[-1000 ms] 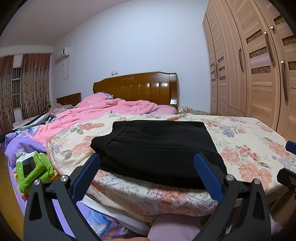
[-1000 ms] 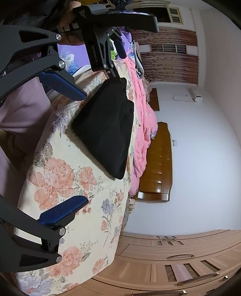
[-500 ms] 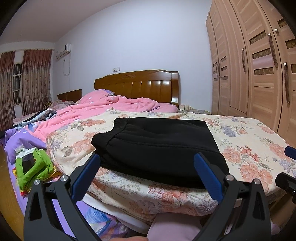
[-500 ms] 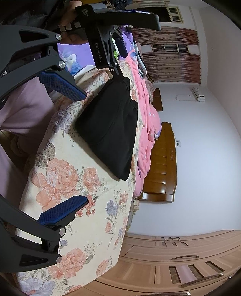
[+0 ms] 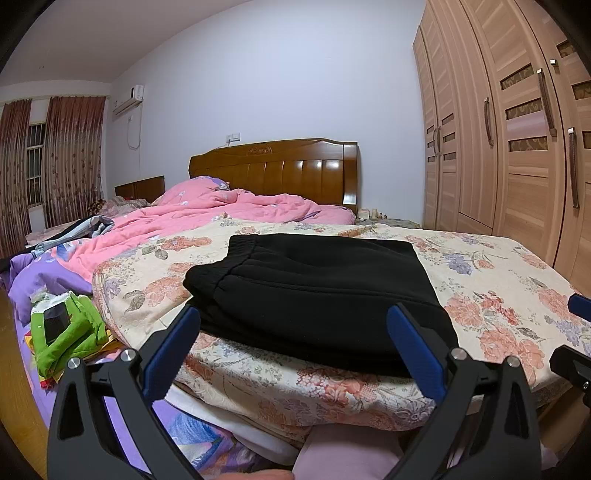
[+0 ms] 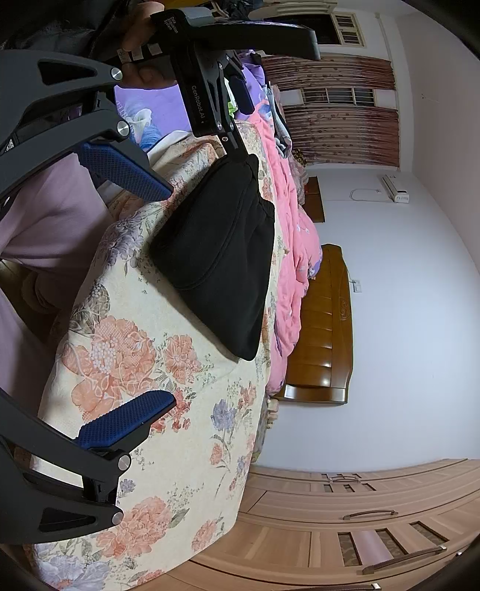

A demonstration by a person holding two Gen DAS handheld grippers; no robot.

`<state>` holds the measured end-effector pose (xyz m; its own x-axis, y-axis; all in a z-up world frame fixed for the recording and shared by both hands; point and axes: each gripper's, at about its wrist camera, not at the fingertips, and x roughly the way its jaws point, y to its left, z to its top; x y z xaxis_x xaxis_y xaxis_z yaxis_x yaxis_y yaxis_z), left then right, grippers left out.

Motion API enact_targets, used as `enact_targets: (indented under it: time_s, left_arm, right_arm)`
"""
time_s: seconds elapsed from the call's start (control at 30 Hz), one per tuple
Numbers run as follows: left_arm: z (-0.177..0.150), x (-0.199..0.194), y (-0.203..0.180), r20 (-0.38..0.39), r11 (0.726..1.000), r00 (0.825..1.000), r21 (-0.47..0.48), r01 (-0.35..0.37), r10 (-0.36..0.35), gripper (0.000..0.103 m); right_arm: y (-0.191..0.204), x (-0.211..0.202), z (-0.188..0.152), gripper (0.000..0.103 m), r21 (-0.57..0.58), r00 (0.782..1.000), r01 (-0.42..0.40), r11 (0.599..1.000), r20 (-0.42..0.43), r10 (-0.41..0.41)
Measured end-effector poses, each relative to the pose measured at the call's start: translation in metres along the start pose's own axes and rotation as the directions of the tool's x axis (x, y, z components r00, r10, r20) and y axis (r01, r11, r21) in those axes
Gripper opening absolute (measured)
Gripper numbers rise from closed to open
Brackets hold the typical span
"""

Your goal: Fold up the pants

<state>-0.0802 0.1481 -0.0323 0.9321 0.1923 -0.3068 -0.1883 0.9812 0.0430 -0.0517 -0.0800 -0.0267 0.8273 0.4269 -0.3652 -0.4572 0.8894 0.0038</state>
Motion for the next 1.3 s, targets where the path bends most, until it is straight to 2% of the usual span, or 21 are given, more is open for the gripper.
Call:
enact_targets:
  time_s: [1.3]
  left_arm:
    - [-0.0025,0.0002,-0.0029,-0.004,1.000,1.000,0.003,-0.005,0.005,0.101]
  right_arm:
    - [0.0007,0.0000,-0.0046,0.099,0.005,1.000,-0.008,1.000,-0.011,0.008]
